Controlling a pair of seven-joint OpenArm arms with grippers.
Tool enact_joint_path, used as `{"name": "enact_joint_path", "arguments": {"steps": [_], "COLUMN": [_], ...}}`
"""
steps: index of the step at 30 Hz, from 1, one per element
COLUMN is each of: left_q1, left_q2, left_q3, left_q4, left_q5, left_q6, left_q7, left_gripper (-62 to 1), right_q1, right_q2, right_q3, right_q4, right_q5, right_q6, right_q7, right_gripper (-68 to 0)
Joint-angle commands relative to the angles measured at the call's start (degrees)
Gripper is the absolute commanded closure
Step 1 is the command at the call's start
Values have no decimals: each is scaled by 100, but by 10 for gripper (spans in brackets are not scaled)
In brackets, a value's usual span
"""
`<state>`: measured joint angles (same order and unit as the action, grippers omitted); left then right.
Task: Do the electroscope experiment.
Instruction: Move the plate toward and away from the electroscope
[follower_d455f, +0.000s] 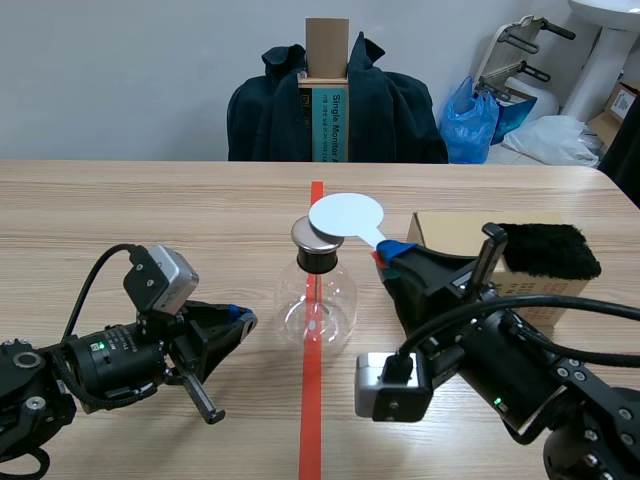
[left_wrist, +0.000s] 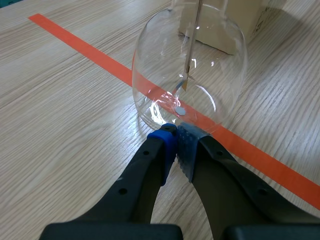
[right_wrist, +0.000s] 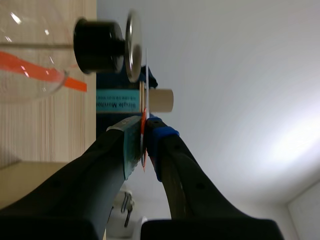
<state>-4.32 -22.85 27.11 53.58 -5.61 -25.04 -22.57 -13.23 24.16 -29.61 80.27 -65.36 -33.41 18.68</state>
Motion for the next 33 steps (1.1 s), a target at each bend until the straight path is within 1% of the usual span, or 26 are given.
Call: {"name": "enact_joint_path", "arguments": {"steps": [1,6,11,15,18,21,24,33], "left_q1": [-44,-44,-44,-44,-44,-44,-44,-44], "left_q2": [26,26,26,26,26,26,26,26], "left_q3": [-11,-11,-11,-11,-11,-11,-11,-11], "left_q4": [70,70,70,70,70,70,70,70], "left_q5": [-55,-55,-55,-55,-55,-55,-55,-55], "left_q6": [11,11,11,13,13,13,13,13], "left_q7": [-76,-76,-76,-76,-76,-76,-76,-76], "left_gripper": [-19,-19,-19,-19,-19,-19,-19,-19], "right_q1": [52,52,52,52,52,52,55,57], "right_q2": [42,42,42,42,42,44,44,42], "right_q3": [66,68,68,68,68,68,68,68], "right_q4": [153,153,153,153,153,153,153,153], "right_q5": [22,22,20,20,17,17,17,17], "right_q6": [-79,-83,-83,-83,-83,-83,-85,-131], "right_q7": [-205,-977,-1620,-1954,-2059,-2028,-1786,-638], "right_gripper": [-6,-6,-7,-6,-6,-6,-6,-7]}}
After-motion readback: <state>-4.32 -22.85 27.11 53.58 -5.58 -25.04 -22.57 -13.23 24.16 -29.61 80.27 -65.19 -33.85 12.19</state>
